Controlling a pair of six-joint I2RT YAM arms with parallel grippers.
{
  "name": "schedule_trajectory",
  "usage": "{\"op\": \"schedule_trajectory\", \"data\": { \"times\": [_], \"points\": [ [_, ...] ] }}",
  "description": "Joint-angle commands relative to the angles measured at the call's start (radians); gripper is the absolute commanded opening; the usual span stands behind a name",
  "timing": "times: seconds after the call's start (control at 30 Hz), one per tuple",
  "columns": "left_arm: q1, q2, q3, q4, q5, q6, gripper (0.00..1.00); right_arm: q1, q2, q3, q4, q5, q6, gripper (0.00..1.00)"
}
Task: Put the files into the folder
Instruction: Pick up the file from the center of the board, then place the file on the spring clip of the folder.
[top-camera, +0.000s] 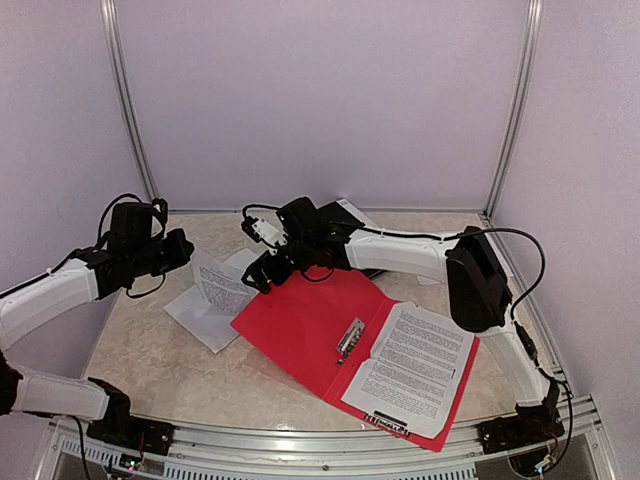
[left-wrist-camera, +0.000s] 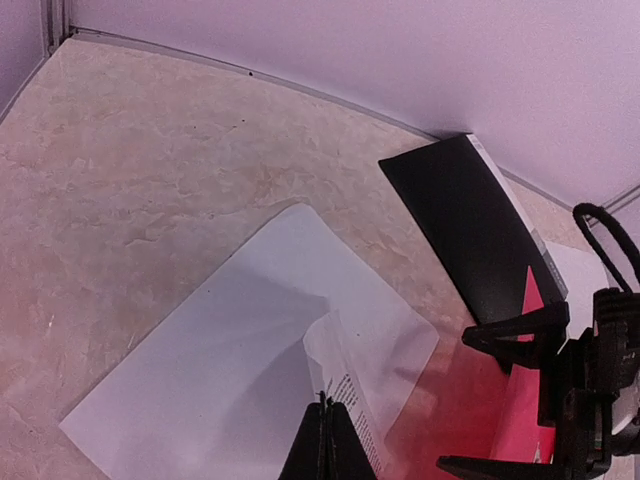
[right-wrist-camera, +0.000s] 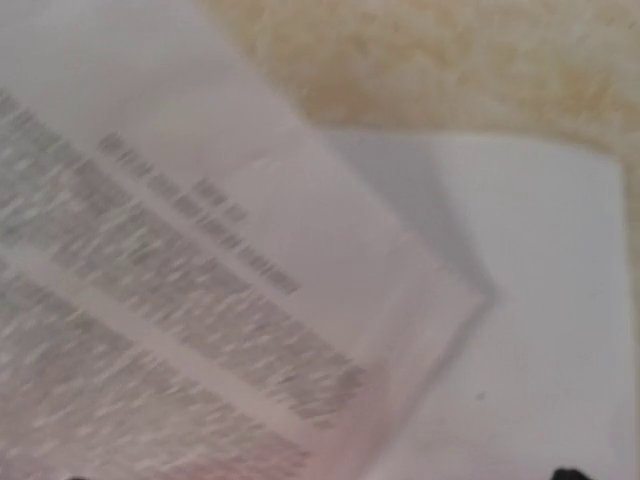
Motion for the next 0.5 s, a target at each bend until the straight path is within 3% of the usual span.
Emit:
{"op": "schedule_trajectory", "data": {
  "times": [0.0, 0.47],
  "points": [
    [-0.053, -0.091, 0.063, -0.105, -0.059, 0.012, 0.0, -0.029, -0.046, -0.029, -0.025, -0.019, 0.005, 0.98],
    [-0.211, -0.256, 0.264, -0.226, -0.119, 0.039, 0.0, -0.044, -0.061, -0.03, -0.022, -0.003, 0.035, 0.99]
  ]
}}
